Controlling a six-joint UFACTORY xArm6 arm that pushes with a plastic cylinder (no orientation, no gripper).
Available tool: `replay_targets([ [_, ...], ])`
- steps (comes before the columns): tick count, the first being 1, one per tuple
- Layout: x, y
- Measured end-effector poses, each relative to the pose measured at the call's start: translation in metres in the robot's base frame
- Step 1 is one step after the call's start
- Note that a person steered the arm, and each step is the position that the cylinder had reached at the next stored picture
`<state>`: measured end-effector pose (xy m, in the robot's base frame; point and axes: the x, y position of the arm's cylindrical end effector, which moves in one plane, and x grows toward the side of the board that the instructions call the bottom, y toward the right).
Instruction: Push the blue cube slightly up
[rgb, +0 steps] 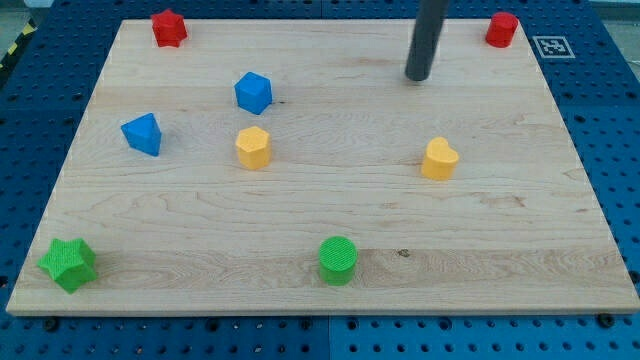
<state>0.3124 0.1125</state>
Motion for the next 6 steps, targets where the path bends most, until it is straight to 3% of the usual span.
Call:
replay_targets([
  [2,0.001,-0.093],
  [5,0.069,-0.153],
  [6,0.070,-0.177],
])
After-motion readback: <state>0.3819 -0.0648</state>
